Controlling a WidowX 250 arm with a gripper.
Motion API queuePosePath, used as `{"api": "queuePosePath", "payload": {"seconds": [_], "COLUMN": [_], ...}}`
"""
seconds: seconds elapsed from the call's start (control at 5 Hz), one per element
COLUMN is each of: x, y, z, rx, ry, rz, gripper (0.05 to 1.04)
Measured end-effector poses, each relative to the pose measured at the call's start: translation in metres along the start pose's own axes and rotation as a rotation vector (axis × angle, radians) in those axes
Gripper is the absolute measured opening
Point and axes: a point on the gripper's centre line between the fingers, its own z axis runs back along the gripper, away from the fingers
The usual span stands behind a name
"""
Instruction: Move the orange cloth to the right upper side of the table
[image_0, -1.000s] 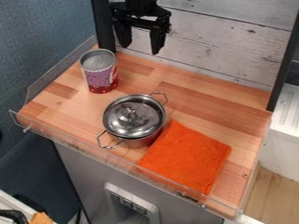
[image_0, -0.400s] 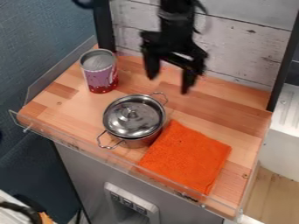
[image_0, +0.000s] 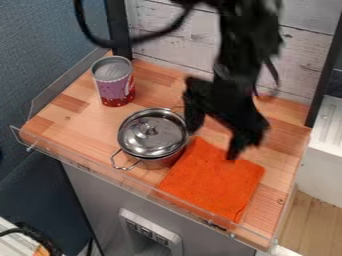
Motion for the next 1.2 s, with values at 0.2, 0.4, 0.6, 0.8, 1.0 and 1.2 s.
{"api": "queuePosePath", "payload": {"seconds": [0.2,0.4,0.6,0.8,1.0,1.2], "x": [-0.01,-0.022,-0.026,-0.026,-0.014,0.012], "y": [-0.002,-0.006,-0.009,-0.007,-0.009,-0.01], "z": [-0.009,-0.03,-0.045,-0.058,-0.06,-0.061], "rx": [0.013,0.032,0.036,0.017,0.015,-0.02], "ry": [0.023,0.095,0.138,0.171,0.16,0.142], "rz": [0.042,0.053,0.05,0.067,0.055,0.073], "gripper": [1.001,1.001,1.001,1.001,1.0,1.0]}}
